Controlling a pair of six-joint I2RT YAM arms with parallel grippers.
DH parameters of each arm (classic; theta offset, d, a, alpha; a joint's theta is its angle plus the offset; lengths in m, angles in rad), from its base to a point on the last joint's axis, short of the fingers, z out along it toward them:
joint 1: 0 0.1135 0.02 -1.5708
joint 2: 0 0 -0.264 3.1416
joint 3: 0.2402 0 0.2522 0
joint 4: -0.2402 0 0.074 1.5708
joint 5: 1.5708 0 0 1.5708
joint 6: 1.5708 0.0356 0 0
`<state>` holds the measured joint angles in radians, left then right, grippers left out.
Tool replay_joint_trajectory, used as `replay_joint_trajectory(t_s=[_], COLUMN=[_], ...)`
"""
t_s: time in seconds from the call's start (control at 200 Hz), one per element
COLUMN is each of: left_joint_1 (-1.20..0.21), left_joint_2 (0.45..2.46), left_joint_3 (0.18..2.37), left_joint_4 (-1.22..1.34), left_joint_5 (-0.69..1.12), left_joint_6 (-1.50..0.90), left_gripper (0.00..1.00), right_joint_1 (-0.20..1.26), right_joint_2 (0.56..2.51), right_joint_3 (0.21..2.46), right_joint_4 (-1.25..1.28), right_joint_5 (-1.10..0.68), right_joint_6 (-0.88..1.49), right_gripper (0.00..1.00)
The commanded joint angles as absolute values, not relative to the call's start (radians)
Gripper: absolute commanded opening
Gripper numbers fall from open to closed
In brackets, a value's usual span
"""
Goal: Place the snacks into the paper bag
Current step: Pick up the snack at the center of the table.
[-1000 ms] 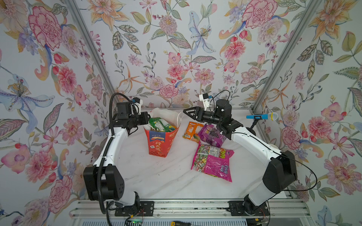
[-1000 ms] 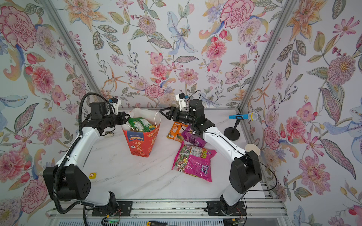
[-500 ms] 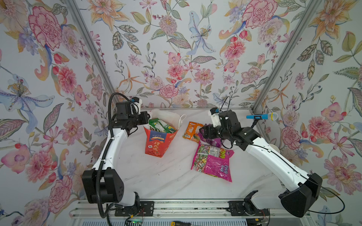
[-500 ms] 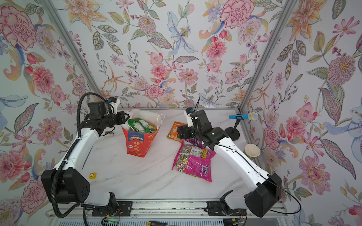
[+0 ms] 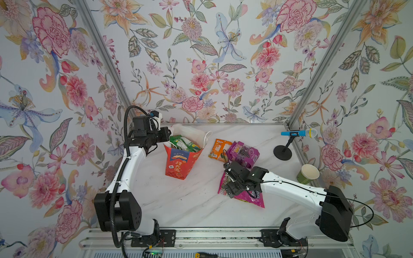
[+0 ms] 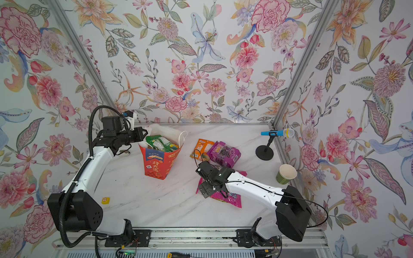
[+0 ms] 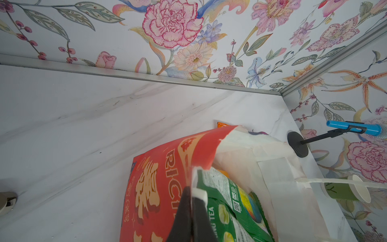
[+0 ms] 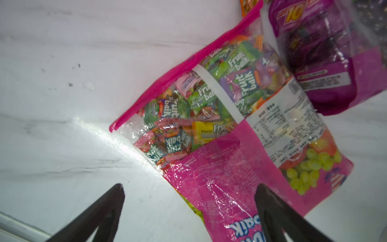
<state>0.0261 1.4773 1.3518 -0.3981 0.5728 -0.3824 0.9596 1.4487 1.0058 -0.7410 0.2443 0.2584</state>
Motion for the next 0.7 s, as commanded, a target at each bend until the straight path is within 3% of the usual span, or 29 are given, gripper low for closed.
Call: replay_joint_trajectory(t_s=[0.0, 0.33, 0.696], left_joint_1=[0.024, 0.027, 0.032], left_joint_2=[1.478, 1.468, 1.464], left_joint_3=[1.353, 1.348, 1.349], left_joint_4=[-0.36, -0.358, -0.36], left_joint_5=[0.599, 0.601, 0.606], left_joint_6=[-0.384, -0.382, -0.378], left_gripper=[0.0, 0.0, 0.0], right_joint_1=[1.037, 1.187, 1.138], right_joint_2=[1.509, 1.732, 1.857], right_joint_3=[0.981, 1.048, 1.063], right_joint_4=[-0.769, -0.632, -0.633], right_joint_5=[0.328, 0.39, 0.555], right_joint_6=[0.311, 0.358, 0.41], right_gripper=[0.99, 0.99, 0.99])
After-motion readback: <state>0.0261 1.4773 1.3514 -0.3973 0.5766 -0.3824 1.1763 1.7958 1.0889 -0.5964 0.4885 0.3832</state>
